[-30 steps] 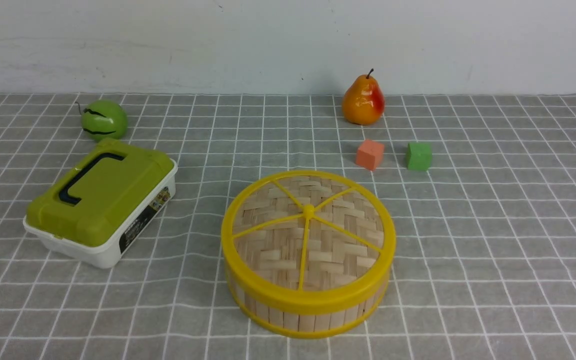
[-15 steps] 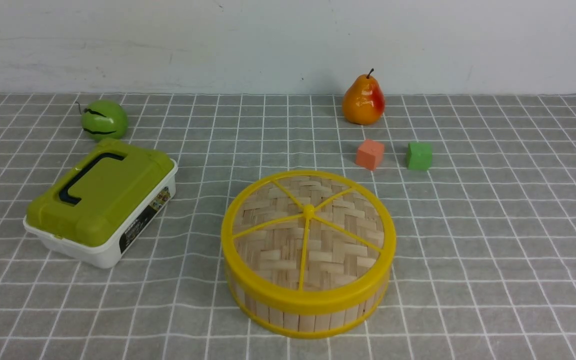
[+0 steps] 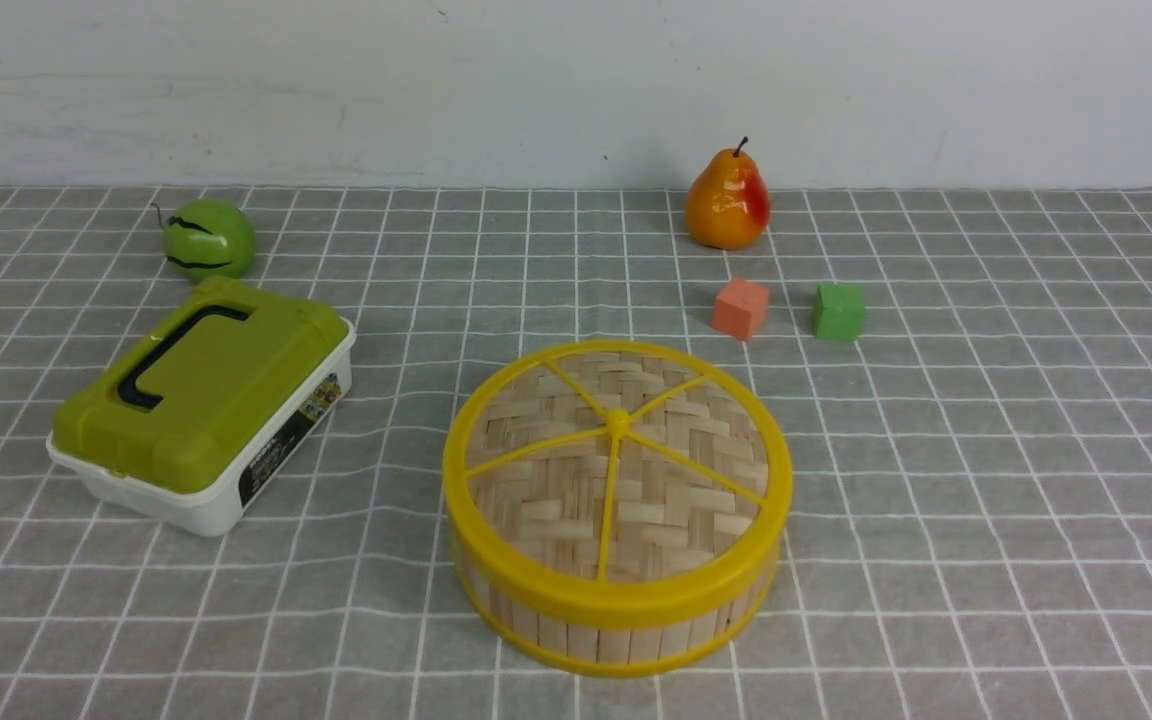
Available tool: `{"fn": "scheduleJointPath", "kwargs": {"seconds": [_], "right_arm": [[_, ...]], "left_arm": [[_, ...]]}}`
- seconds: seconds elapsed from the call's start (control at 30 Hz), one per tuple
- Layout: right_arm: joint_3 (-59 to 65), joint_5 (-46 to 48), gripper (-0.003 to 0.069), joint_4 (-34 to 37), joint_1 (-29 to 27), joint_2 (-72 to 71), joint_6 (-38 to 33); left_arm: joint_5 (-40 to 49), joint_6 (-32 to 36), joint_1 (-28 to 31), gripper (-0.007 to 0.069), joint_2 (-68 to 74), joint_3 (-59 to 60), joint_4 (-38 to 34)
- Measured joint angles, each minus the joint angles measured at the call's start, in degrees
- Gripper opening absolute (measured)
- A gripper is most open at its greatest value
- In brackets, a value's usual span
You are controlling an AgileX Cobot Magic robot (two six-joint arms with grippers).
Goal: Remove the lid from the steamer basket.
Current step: Use the right arm to lift the lid of the steamer
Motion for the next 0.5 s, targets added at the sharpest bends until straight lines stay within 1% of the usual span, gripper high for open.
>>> {"fn": "scheduleJointPath", "kwargs": {"seconds": [0.23,0.33,0.4,0.5], "right_arm": [[0.0,0.0,0.0241,0.4,0.0,0.0,0.0],[0.0,-0.14,0.0241,0.9,0.0,0.0,1.06],[0.0,-0.87,0.0241,3.19,0.0,0.0,2.98],[0.33,-3.3,0.0241,15.49,0.0,0.0,12.22]], "left_arm": [[0.0,0.0,0.0,0.0239,0.0,0.0,0.0],[0.0,0.0,0.0,0.0239,0.0,0.0,0.0],[0.0,0.0,0.0,0.0239,0.0,0.0,0.0],[0.0,0.0,0.0,0.0239,0.0,0.0,0.0]]}}
